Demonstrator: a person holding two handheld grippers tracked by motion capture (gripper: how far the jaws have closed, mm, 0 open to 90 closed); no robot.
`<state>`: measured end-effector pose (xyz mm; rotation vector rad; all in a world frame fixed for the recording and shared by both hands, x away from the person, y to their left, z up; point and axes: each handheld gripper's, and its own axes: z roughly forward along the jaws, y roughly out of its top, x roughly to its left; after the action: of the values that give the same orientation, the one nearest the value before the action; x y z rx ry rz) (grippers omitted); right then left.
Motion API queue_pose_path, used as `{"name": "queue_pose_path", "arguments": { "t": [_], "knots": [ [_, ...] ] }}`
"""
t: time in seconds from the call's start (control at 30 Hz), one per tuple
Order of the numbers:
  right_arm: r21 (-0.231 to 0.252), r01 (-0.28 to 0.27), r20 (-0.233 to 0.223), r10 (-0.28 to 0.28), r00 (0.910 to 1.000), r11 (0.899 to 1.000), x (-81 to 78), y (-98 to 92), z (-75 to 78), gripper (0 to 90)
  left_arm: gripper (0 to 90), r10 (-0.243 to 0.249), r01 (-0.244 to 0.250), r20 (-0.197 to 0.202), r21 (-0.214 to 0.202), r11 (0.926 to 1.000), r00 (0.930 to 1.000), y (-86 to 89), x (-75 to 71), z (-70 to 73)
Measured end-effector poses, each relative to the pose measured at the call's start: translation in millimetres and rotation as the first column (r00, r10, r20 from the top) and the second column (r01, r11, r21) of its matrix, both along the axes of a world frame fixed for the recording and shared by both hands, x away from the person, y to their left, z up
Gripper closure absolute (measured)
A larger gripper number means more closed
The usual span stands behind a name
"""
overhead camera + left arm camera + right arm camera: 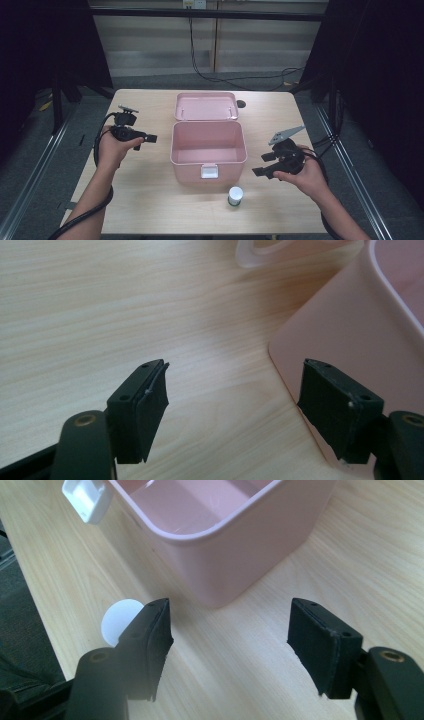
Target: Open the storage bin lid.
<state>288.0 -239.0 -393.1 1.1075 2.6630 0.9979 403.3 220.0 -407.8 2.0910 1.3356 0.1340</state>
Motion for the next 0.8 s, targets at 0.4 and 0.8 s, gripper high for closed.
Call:
{"name": "queue_pose_path", "arguments": {
  "t": [0.4,0.8],
  "knots": [
    [-0.045,-0.033,-0.027,0.031,0.9991,0.998,-6.3,5.0,-8.3,32.9,24.1,-0.024,0.024,0.011,-0.018,0.9996,0.9997,3.0,-18.3,-23.0],
    [-0.076,-0.065,-0.048,0.061,0.9969,0.995,-13.5,11.4,-15.6,32.9,21.9,-0.077,0.077,0.02,-0.014,0.9969,0.9968,8.0,-36.2,-55.1]
  ]
}}
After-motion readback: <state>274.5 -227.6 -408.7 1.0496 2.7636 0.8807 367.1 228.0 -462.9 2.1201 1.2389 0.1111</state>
